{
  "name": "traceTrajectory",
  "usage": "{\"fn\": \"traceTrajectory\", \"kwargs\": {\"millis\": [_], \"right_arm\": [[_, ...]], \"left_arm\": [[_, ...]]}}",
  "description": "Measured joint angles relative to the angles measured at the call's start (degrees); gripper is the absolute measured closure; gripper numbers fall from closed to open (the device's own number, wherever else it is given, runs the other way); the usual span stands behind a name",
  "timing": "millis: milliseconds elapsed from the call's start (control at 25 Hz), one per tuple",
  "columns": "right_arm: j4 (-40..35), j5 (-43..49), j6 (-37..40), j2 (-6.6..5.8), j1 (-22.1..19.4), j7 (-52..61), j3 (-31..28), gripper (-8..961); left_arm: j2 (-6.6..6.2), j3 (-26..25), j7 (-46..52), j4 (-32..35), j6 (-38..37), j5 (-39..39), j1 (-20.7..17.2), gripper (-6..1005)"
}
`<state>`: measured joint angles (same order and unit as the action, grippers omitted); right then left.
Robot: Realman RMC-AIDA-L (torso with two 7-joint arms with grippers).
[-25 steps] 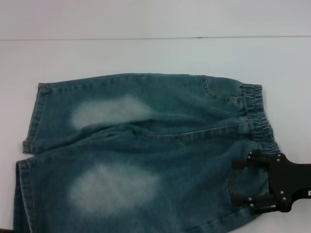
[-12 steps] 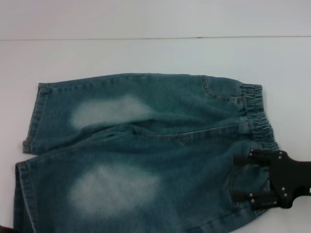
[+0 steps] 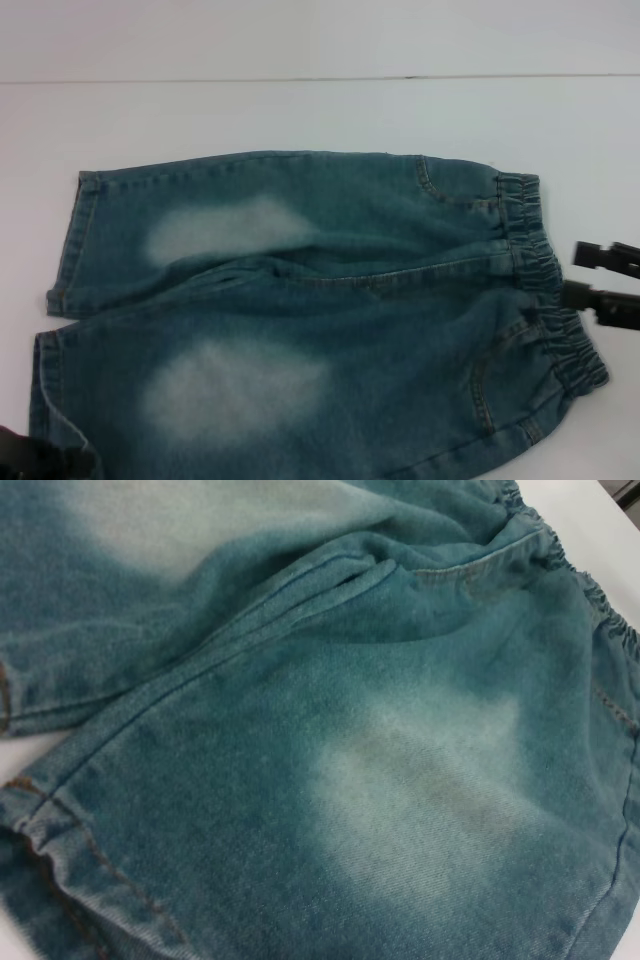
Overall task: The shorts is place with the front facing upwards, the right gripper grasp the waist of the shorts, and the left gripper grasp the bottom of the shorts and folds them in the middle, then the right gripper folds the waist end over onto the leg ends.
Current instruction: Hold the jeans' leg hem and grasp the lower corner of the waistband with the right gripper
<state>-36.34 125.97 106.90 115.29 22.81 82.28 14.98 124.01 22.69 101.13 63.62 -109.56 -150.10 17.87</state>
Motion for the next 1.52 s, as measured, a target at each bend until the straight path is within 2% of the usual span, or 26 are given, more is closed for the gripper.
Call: {"fn": "traceTrajectory", "kwargs": {"millis": [40, 360, 640, 960, 1160, 1320, 1520], "right_arm": [[0.29, 0.0, 0.25, -0.54, -0.39, 1.44, -0.69, 85], [-0.42, 0.39, -0.97, -2.21, -2.87, 9.91, -1.4, 86], [-0.14, 2.74, -5.3, -3.66, -2.97, 19.11, -0.83, 88], [-0.49, 5.72, -5.02, -6.51, -2.12, 32.43, 0.78, 90], [-0.48, 5.78, -5.22, -6.99, -1.9, 34.49, 3.81, 91], [-0.16, 6.89, -6.78, -6.99, -1.26, 35.35, 6.44, 89], [-0.08, 11.35, -8.39, -6.69, 0.85, 36.76, 6.71, 83]], "left_arm": [[-0.04, 0.0, 0.01, -0.09, -0.03, 0.03, 0.1, 973], [-0.09, -0.19, 0.28, -1.76, -0.66, 0.22, 1.16, 973], [-0.07, -0.04, 1.45, -2.21, -0.68, 0.35, 2.65, 972], [0.16, 0.08, 1.3, -1.5, -0.05, 0.39, 3.15, 973], [0.18, 0.51, 1.19, -1.48, 1.03, 0.23, 3.38, 973], [0.19, 2.75, 1.43, -1.48, 1.92, 0.22, 3.3, 973], [0.26, 4.46, 1.91, -1.48, 3.04, 0.4, 3.83, 973]]}}
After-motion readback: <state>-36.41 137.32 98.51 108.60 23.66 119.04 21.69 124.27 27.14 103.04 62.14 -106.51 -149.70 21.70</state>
